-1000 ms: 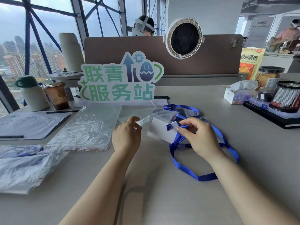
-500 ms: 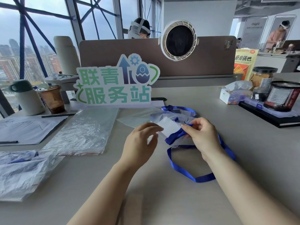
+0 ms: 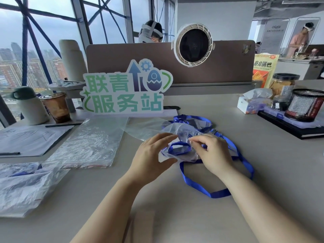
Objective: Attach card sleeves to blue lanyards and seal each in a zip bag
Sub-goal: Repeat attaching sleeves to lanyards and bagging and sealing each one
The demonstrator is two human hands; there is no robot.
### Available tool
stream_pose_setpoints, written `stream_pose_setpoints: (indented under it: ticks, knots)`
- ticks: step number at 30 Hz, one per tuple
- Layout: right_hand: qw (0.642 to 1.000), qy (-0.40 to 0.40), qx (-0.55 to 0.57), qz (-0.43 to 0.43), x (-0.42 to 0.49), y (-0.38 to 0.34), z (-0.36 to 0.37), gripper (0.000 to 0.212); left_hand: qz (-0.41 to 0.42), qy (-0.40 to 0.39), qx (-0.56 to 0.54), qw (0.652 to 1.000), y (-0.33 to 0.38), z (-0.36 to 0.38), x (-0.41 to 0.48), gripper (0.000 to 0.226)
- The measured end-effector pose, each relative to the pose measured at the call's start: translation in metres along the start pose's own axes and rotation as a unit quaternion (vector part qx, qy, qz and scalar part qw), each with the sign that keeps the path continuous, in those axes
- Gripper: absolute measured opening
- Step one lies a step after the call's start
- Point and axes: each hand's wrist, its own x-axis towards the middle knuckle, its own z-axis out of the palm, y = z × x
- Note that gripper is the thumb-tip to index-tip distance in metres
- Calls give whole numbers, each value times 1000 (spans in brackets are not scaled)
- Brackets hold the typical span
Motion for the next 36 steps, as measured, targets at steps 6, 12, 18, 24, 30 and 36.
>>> stream_pose_setpoints:
  ticks: [6, 12, 18, 24, 30, 36]
  knots:
    - [995, -2, -96, -39, 2, 12, -6, 30, -19, 40, 57, 997, -6, -4, -1, 29]
    - [980, -32, -188, -58, 9, 17, -9, 39, -45, 78, 40, 995, -15, -17, 5, 8]
    - [962, -97, -239, -87, 23, 8, -14, 16, -80, 51, 27, 995, -24, -40, -1, 8]
    - [970, -114, -208, -60, 82, -29, -35, 14, -147, 77, 125, 978, -27, -85, 38, 5]
    - [988, -102, -112, -25, 150, -68, -66, 12, -135, 96, 177, 970, -17, -138, 99, 8]
    - [995, -40, -47, -73, 186, -101, -98, 8, -83, 148, 188, 967, 0, -176, 131, 9]
